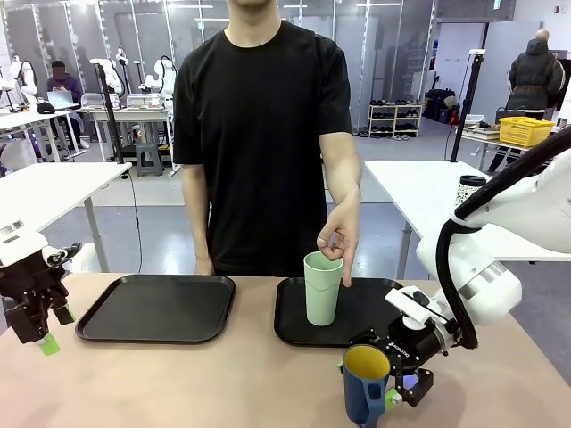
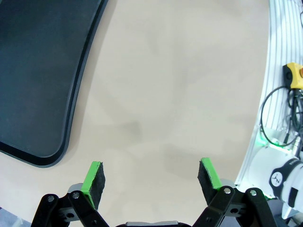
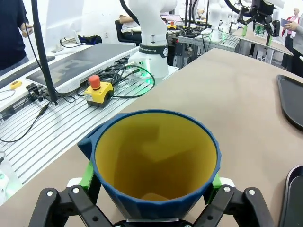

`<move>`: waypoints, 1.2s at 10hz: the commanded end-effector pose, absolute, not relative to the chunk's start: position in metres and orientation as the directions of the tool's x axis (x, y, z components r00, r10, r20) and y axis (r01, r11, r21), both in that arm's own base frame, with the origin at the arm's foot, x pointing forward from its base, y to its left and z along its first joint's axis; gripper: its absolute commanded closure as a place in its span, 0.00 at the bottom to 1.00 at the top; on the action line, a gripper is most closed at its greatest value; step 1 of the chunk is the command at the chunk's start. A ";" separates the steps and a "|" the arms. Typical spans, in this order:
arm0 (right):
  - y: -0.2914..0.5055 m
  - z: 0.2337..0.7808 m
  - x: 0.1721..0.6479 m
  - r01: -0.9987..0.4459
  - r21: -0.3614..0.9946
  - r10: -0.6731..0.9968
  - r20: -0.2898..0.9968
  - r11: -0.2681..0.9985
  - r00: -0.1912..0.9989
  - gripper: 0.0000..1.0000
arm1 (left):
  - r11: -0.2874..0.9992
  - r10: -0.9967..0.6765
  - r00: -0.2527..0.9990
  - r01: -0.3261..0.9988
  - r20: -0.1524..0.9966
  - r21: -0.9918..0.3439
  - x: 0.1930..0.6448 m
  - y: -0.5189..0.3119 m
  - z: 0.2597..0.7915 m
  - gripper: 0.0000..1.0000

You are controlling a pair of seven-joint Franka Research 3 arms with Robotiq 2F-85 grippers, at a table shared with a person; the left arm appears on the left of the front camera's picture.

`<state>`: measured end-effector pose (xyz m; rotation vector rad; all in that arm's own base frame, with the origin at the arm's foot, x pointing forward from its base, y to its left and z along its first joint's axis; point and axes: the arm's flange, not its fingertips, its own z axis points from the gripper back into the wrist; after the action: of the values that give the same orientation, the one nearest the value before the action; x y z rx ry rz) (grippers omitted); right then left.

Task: Sort and store the cups by type.
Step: Pick up the Handle plastic cup and place it into the empty Flat Tray.

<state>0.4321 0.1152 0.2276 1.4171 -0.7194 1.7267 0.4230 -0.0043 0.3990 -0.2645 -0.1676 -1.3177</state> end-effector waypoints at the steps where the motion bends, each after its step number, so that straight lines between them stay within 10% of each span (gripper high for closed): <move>1: 0.117 0.221 0.428 -0.838 0.008 0.186 0.976 -0.546 -0.112 0.00 | 0.222 -0.931 0.239 0.971 0.276 -0.093 0.423 -0.003 0.399 0.00; 7: 0.112 0.220 0.428 -0.827 -0.011 0.169 0.977 -0.562 -0.129 0.44 | 0.222 -0.931 0.239 0.971 0.276 -0.093 0.423 -0.003 0.399 0.00; 12: 0.120 0.272 0.434 -0.901 -0.091 0.144 0.975 -0.425 -0.167 0.46 | 0.222 -0.931 0.239 0.971 0.276 -0.093 0.423 -0.003 0.399 0.00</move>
<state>0.4473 0.1225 0.2637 1.3666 -0.8574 1.7086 0.4230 -0.0043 0.3990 -0.2645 -0.1676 -1.3177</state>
